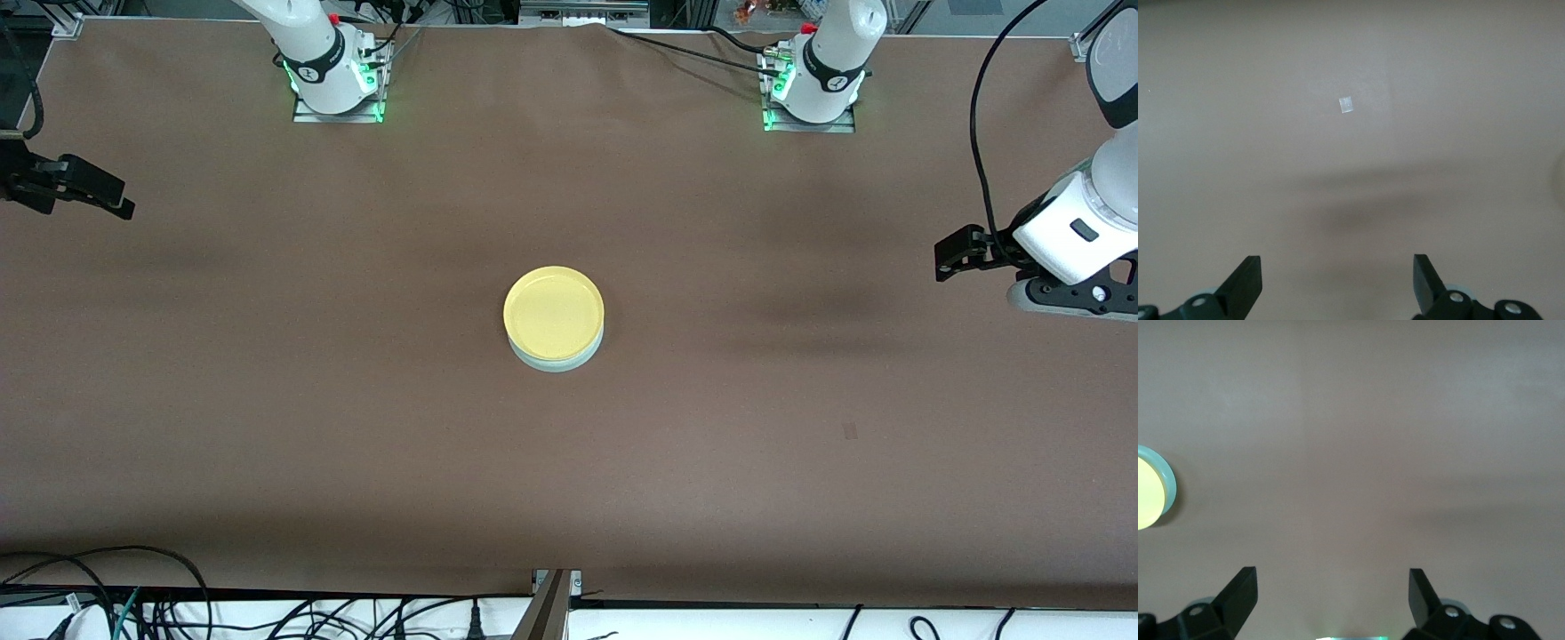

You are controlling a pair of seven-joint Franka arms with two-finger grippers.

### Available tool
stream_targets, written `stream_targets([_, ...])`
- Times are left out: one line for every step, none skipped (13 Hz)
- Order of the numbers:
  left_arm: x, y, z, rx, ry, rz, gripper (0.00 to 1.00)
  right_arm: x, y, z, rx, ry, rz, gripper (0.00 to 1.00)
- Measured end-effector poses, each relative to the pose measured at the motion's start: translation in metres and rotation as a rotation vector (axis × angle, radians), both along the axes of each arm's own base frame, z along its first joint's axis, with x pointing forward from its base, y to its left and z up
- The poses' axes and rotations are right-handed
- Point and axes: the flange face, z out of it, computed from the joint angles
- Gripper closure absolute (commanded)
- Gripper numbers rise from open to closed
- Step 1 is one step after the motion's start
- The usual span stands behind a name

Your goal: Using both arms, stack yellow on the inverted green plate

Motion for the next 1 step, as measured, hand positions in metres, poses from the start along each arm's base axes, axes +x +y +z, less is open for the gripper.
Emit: stream_targets([0.0000, 0.0000, 0.0000, 0.000, 0.000, 0.000, 0.00, 0.0011, 0.0021, -0.0050, -0.001, 0.011, 0.005, 0.00])
